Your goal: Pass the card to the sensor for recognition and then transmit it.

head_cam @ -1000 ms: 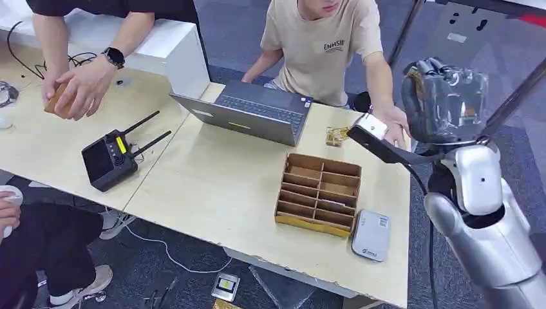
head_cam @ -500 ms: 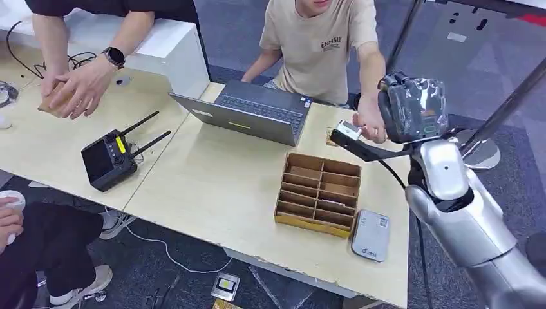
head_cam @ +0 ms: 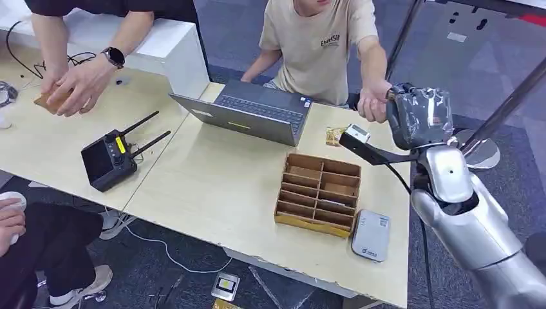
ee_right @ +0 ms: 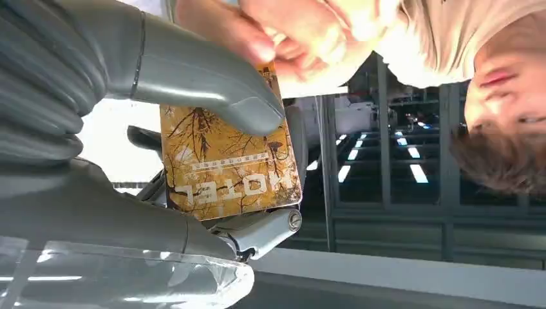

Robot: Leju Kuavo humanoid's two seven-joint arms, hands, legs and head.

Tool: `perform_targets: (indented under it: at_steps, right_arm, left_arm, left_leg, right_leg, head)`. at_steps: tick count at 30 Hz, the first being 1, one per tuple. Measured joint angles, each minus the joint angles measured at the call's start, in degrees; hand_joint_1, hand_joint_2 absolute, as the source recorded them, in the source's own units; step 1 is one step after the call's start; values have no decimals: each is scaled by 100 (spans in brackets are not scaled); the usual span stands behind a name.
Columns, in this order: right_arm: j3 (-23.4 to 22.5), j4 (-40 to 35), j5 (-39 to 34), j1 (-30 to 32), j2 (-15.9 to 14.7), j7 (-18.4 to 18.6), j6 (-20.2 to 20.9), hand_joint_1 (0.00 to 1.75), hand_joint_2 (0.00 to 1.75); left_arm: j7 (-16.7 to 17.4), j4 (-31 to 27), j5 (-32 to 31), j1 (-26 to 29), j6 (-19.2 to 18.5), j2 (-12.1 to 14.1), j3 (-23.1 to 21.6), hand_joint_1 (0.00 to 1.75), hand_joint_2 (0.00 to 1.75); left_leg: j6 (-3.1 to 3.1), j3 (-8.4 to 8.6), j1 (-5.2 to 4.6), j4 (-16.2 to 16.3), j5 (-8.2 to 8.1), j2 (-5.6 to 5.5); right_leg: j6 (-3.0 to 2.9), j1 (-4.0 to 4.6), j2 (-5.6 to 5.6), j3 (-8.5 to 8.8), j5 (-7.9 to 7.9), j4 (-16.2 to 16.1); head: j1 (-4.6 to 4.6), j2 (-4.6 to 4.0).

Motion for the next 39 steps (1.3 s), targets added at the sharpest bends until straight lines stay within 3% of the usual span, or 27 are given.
perform_targets:
  at_steps: [1, 2, 4, 5, 7, 8, 10, 11, 21, 32, 39]
  right_arm:
    - [-2, 0, -2, 19, -4, 0, 0, 164, 175]
    - [-2, 0, -2, 37, -9, 0, -4, 143, 175]
    - [-4, 0, -42, 67, -15, 0, -15, 136, 175]
    - [-4, 0, -63, 80, -17, 0, -15, 99, 175]
    - [-4, 0, -96, 109, -20, 0, -15, 7, 175]
    - [-6, 0, -96, 124, -20, 0, -15, 0, 175]
    - [-7, 0, -127, 149, -20, -2, -17, 0, 175]
    - [-9, 0, -185, 163, -20, -2, -20, 0, 0]
    - [-214, -280, -752, 388, -24, 20, -289, 0, 0]
    - [-870, -1700, -1606, 1050, -125, 238, -446, 0, 0]
    - [-1329, -2995, -2593, 1897, -125, 59, -549, 0, 0]
  left_arm:
    - [0, 0, 0, 0, 6, -7, -4, 0, 0]
    - [0, 0, -2, -1, 7, -11, -6, 0, 0]
    - [0, 0, -17, -2, 7, -22, -9, 0, 0]
    - [0, 0, -17, -2, 9, -24, -11, 0, 0]
    - [0, 0, -18, -3, 28, -35, -13, 0, 0]
    - [0, 0, -20, -4, 33, -39, -15, 0, 0]
    - [0, 0, -20, -5, 41, -48, -17, 0, 0]
    - [0, 0, -22, -5, 42, -52, -17, 0, 0]
    - [-15, 0, -15, 9, 70, -81, -44, 0, 0]
    - [-229, 0, 157, 201, 133, -85, -42, 0, 0]
    - [-402, 2, 330, 398, 199, -85, 0, 0, 0]
  left_leg:
    - [0, 0, 0, 0, 0, 0]
    - [0, 0, 0, 0, 0, 0]
    - [0, 0, 0, 0, 0, 0]
    - [0, 0, 0, 0, 0, 0]
    - [0, 0, 0, 0, 0, 0]
    - [0, 0, 0, 0, 0, 0]
    - [0, 0, 0, 0, 0, 0]
    - [0, 0, 0, 0, 0, 0]
    - [0, -2, 0, 0, 0, 0]
    - [0, 2, 0, 0, 0, 0]
    - [0, 0, 0, 0, -1, -2]
  right_leg:
    - [0, 0, 0, 0, 0, 0]
    - [0, 0, 0, 0, 0, 0]
    - [0, 0, 0, 0, 0, 0]
    - [0, 0, 0, 0, 0, 0]
    - [0, 0, 0, 0, 0, 0]
    - [0, 0, 0, 0, 0, 0]
    - [0, 1, 0, 1, 0, 0]
    - [0, 0, 0, 1, 0, 0]
    - [0, 0, 0, -2, 0, 0]
    - [0, 0, 0, 0, 0, -1]
    - [0, 0, 0, -1, -1, -1]
  head:
    - [0, 0]
    - [0, 0]
    - [0, 0]
    - [0, 0]
    - [0, 0]
    - [0, 0]
    - [0, 0]
    - [0, 0]
    - [0, 0]
    - [0, 0]
    - [-2, 0]
